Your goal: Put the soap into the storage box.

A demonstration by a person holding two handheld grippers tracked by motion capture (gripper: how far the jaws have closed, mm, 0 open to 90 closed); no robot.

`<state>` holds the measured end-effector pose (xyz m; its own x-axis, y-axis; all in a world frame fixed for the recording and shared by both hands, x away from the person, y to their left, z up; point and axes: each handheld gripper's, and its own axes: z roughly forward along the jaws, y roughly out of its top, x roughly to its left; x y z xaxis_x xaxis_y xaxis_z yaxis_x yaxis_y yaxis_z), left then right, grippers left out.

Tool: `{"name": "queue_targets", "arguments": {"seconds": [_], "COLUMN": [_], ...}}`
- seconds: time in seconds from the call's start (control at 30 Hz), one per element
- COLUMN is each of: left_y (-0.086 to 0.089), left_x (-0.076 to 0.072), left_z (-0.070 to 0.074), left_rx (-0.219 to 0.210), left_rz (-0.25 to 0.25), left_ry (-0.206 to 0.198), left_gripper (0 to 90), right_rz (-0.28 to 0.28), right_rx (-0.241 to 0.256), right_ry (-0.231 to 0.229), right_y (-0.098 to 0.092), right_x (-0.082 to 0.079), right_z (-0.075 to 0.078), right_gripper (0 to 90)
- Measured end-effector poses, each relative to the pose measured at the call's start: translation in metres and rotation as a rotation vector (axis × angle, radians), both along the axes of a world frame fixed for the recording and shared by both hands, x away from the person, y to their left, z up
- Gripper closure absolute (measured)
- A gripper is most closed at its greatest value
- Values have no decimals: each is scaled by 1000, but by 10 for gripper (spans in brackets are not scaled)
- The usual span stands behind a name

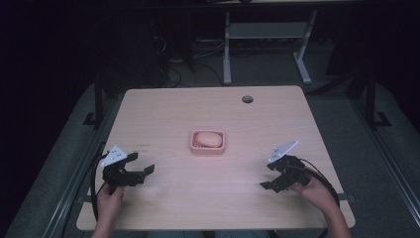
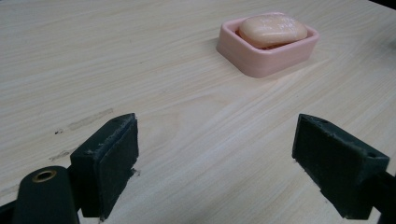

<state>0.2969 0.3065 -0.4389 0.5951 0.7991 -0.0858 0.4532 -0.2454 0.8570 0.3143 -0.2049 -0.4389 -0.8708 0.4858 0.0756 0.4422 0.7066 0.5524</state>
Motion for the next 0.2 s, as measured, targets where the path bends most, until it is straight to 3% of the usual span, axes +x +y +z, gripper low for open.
{"name": "queue_targets", "arguments": {"seconds": [0.2], "left_y": [-3], "left_x": [0], "left_z": [-1], "left_rx": [-2], "left_rz": [-1], "left_ry": [6], "left_gripper": [143], "right_rz": [-44], "right_rx": [60], "right_ry": [-38], "right_y": [-8], "right_x": [-21], "right_z": [-6], "right_gripper": [230]}}
